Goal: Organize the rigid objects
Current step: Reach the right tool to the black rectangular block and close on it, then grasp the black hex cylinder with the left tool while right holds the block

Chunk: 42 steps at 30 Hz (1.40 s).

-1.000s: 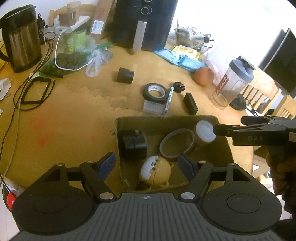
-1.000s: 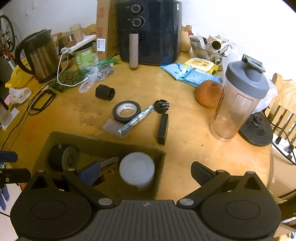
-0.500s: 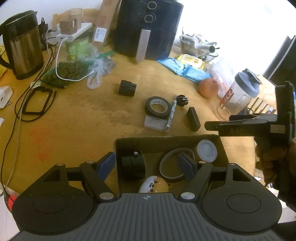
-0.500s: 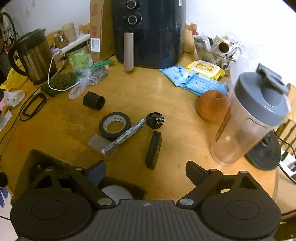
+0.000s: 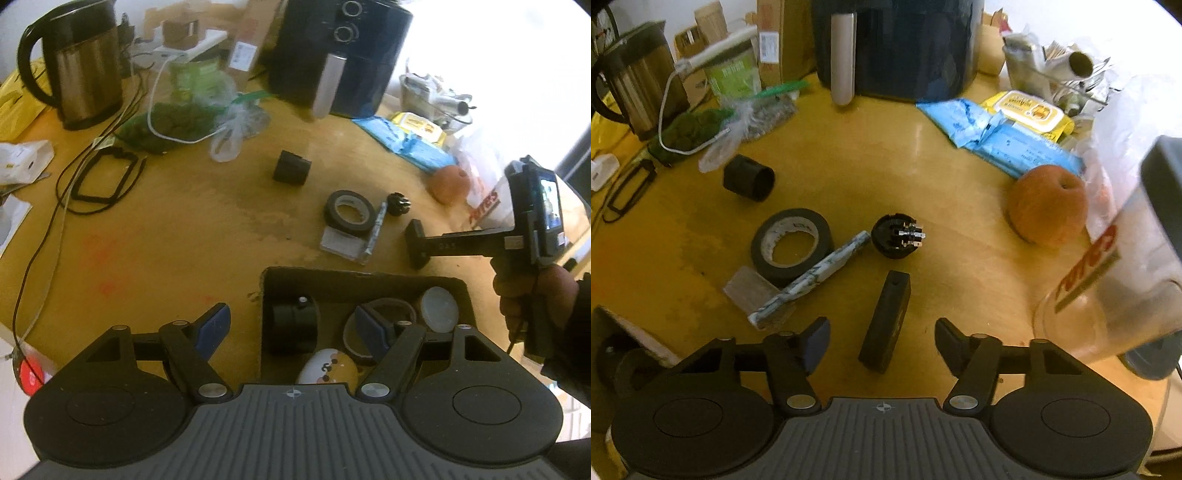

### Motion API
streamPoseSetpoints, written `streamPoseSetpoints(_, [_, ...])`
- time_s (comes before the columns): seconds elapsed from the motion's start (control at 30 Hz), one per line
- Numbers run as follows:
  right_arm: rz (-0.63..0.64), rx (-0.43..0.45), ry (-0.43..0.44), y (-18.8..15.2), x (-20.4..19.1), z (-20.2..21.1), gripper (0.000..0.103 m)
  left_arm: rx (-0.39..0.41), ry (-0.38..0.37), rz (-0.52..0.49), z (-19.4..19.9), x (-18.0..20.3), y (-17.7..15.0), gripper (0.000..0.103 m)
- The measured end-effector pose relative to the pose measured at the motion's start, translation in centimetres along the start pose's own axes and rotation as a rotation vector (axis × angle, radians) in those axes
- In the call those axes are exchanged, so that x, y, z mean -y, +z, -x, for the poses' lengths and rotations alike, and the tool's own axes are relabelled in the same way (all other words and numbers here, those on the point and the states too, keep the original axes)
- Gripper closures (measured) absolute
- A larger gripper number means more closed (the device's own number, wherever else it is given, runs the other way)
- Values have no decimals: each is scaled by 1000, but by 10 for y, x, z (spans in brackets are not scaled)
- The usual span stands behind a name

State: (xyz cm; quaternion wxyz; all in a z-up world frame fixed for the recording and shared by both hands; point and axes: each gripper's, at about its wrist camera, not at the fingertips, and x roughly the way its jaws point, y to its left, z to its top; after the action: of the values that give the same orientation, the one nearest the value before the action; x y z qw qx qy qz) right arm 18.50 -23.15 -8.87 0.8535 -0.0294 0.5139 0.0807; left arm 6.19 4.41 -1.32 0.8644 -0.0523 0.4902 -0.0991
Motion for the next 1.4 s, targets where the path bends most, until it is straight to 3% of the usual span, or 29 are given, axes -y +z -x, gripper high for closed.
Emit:
streamPoseSetpoints(0.17, [-5, -38, -1, 4, 2, -20, 55, 0, 20, 36, 1, -6, -1, 29])
streamPoseSetpoints(0.37, [-1, -69, -5, 5, 2, -34, 84, 3, 33, 59, 0, -7, -1, 29])
streamPoseSetpoints(0.4, [-4, -71, -8, 5, 2, -35, 86, 3, 33, 60, 0, -7, -1, 29])
streamPoseSetpoints(0.7, [-22, -52, -5, 6, 6, -21, 86, 6, 29, 39, -4, -5, 4, 29])
streamPoseSetpoints(1.4, [-92, 61, 56, -7, 12, 56, 86, 32, 33, -71, -32, 6, 38, 29])
